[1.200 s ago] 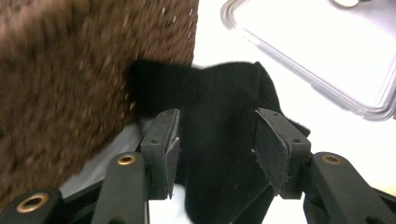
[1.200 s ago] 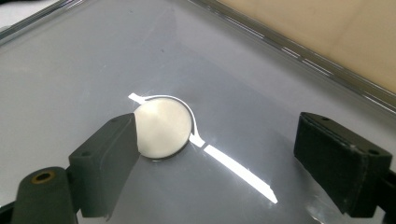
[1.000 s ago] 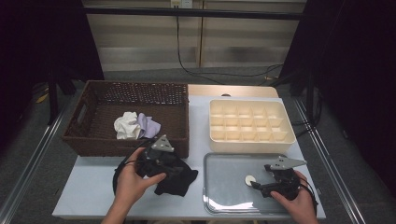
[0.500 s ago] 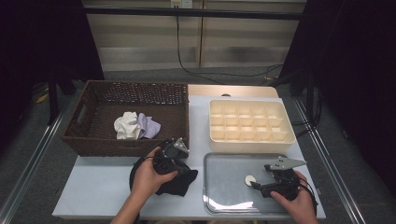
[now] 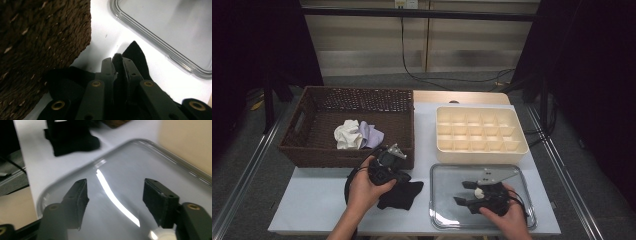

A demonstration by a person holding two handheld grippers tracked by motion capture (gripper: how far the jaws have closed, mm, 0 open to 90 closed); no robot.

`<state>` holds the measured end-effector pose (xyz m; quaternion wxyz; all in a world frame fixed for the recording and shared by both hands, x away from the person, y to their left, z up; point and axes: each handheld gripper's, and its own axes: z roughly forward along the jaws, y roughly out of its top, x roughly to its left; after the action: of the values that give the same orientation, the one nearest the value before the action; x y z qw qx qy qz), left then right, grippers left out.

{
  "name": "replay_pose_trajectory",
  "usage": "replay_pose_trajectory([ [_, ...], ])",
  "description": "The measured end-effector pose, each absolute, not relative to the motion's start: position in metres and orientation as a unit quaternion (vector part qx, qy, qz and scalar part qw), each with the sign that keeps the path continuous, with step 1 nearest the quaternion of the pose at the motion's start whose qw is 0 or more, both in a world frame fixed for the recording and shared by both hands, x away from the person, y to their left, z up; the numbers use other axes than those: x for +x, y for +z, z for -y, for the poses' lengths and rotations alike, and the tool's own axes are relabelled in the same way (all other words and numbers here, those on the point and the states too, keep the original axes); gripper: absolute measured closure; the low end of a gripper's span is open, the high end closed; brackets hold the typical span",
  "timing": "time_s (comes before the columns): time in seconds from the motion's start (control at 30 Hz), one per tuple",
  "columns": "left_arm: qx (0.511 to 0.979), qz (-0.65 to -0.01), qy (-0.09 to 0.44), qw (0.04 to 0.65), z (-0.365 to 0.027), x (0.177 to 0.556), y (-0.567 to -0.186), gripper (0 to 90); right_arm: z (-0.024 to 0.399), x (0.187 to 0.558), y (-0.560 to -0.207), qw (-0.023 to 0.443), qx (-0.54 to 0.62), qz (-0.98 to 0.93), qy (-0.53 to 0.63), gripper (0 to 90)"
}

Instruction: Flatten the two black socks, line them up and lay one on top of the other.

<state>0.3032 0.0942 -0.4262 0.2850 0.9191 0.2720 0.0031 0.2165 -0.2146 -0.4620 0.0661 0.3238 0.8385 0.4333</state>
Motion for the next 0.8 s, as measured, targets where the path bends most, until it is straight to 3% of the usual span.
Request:
replay_pose_trajectory([
  [0.5, 0.922, -0.275, 0.008, 0.274, -0.092, 0.303, -0.425, 81.0, 0.133, 0.236, -0.468, -0.005, 0.265, -0.855, 0.446, 51.0],
  [0.8, 0.92, -0.278, 0.008, 0.275, -0.088, 0.304, -0.425, 81.0, 0.101, 0.241, -0.47, -0.002, 0.244, -0.868, 0.432, 60.5],
])
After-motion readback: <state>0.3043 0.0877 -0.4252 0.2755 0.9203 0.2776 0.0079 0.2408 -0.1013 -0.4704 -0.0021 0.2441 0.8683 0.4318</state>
